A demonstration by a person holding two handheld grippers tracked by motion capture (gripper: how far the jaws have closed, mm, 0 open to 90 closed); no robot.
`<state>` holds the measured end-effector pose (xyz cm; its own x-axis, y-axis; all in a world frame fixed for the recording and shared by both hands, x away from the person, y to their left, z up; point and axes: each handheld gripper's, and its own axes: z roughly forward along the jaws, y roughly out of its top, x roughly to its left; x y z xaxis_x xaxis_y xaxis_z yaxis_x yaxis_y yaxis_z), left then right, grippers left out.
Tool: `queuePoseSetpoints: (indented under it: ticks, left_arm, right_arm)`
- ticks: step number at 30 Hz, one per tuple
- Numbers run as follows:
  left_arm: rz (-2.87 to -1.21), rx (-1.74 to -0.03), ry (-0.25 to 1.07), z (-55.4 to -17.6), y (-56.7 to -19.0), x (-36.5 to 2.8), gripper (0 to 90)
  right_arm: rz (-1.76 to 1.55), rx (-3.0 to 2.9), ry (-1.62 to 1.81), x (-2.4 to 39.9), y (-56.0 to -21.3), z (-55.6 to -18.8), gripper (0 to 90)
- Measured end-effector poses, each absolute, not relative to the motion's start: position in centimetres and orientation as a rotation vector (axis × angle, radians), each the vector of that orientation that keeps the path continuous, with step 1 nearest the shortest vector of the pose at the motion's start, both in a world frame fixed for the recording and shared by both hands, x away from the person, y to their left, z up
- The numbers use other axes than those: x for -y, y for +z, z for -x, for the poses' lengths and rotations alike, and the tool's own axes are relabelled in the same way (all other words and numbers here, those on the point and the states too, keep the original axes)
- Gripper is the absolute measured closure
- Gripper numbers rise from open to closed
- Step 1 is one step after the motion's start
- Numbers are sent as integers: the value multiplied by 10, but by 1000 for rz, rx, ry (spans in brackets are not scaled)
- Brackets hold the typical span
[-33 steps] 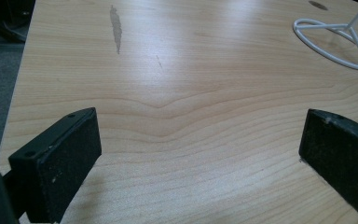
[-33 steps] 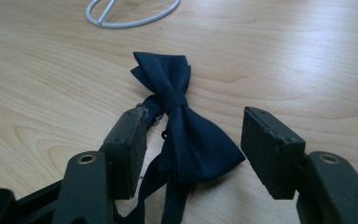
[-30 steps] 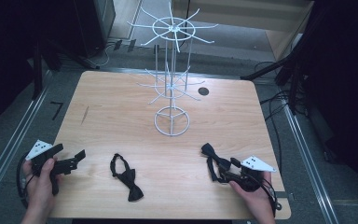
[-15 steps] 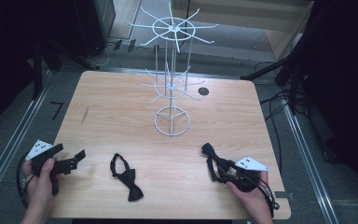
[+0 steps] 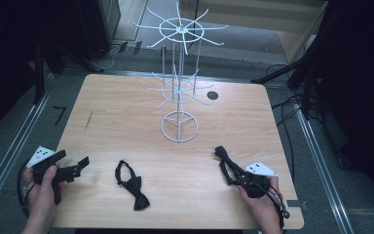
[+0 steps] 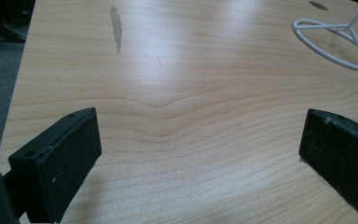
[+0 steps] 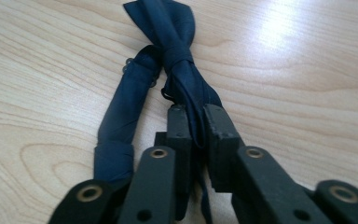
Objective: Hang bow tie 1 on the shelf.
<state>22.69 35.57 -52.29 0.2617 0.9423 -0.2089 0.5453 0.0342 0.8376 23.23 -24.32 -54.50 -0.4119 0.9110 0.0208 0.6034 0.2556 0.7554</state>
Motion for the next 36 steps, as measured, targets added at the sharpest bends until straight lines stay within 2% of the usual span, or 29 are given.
queuePoseSetpoints:
  ticks: [11, 36]
  left_arm:
    - [-1632, -1402, 547, -227, -523, -356, 0]
    - [-1631, -1401, 548, -227, -523, -356, 0]
  right_arm:
    - [-1396, -2000, 1119, 252, -533, -226, 858]
    - [-1313, -1875, 1318, 240, -506, -219, 857]
